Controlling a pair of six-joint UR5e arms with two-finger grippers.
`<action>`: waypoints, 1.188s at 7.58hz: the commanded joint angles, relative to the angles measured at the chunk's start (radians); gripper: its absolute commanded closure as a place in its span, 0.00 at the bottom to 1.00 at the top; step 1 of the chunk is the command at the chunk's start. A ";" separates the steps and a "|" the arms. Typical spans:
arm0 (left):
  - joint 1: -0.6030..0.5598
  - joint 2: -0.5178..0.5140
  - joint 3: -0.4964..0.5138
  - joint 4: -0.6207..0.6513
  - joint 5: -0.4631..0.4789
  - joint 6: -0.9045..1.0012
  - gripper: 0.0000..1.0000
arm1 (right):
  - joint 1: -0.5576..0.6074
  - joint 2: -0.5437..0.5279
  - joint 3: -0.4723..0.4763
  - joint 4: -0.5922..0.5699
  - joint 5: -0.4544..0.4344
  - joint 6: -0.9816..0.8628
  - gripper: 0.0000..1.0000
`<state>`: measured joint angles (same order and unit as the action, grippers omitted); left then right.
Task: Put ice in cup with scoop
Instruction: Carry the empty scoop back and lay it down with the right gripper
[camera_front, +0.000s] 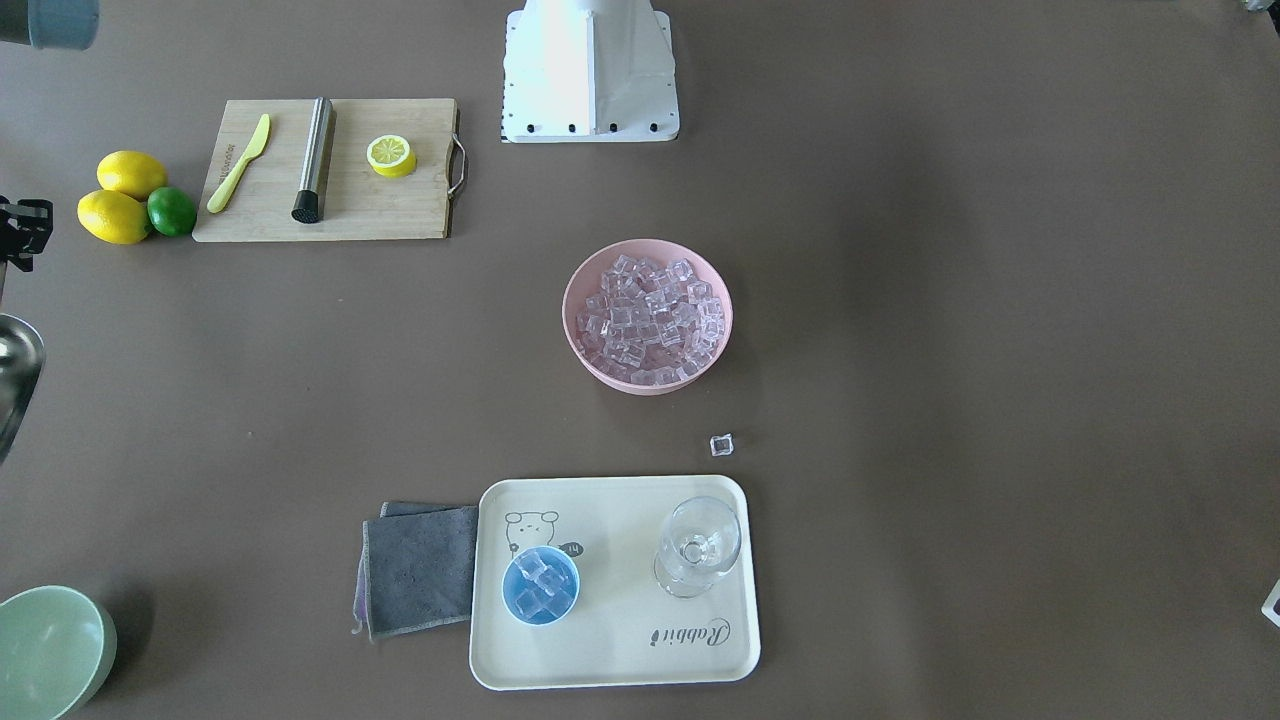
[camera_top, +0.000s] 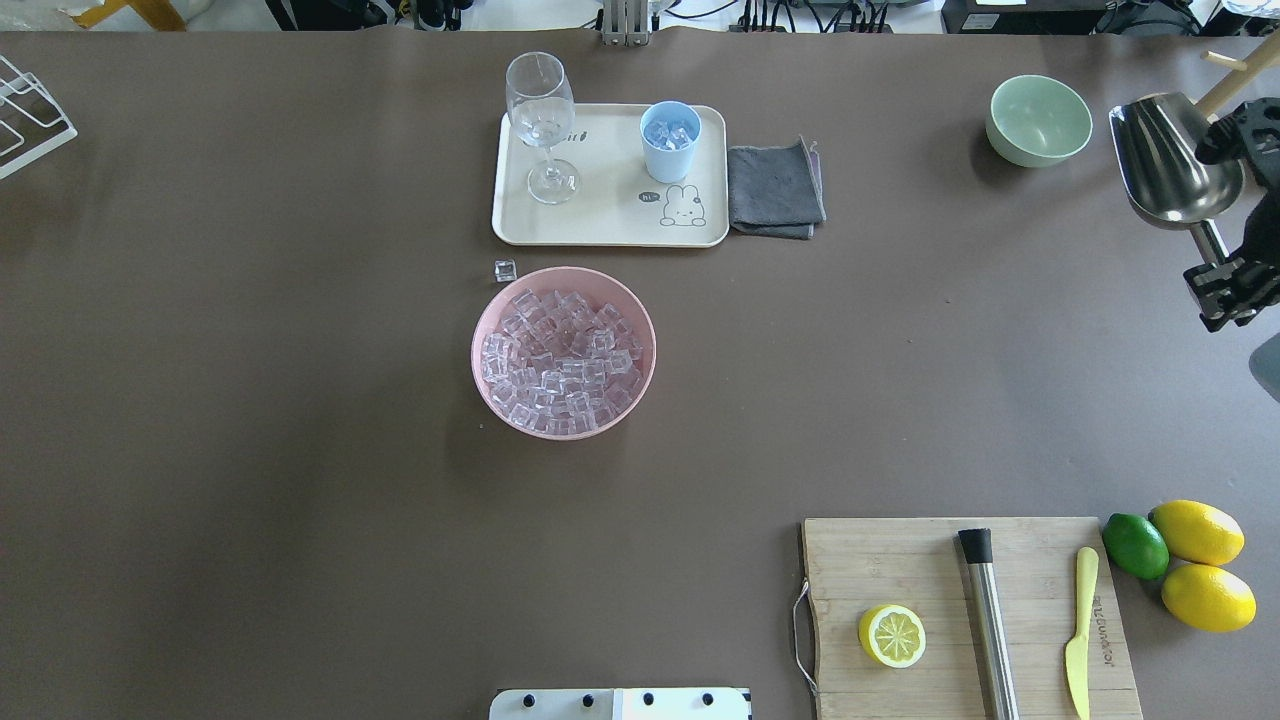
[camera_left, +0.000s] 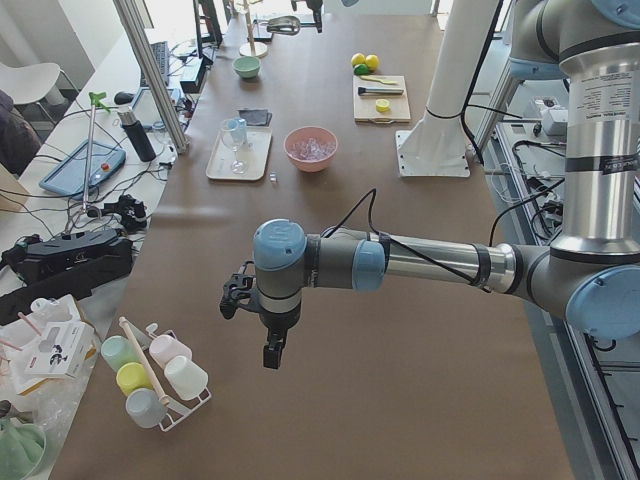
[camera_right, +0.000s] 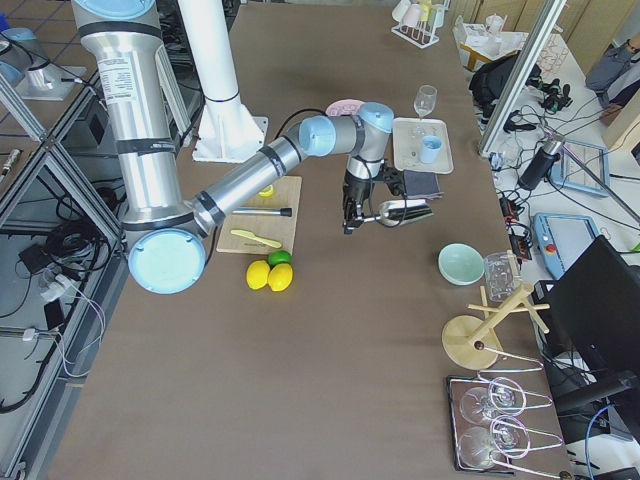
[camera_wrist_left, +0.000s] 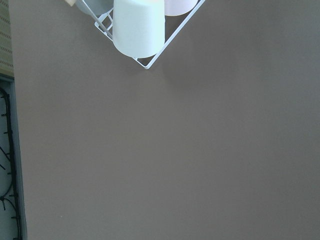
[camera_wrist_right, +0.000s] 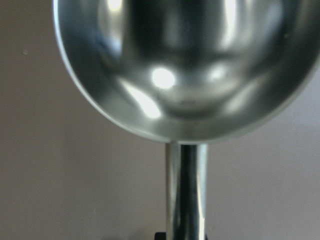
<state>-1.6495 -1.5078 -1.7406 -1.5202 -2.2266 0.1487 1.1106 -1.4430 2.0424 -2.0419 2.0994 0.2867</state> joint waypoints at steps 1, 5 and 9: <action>0.005 0.000 0.000 0.002 0.001 -0.009 0.01 | 0.035 -0.228 -0.165 0.449 0.172 0.182 1.00; -0.003 -0.005 -0.007 0.002 -0.001 -0.005 0.01 | 0.034 -0.247 -0.368 0.690 0.237 0.223 1.00; -0.001 -0.012 -0.011 0.000 -0.007 -0.006 0.01 | 0.130 -0.261 -0.350 0.664 0.252 0.213 0.00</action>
<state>-1.6507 -1.5185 -1.7499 -1.5189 -2.2308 0.1454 1.1635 -1.6951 1.6748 -1.3642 2.3488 0.5071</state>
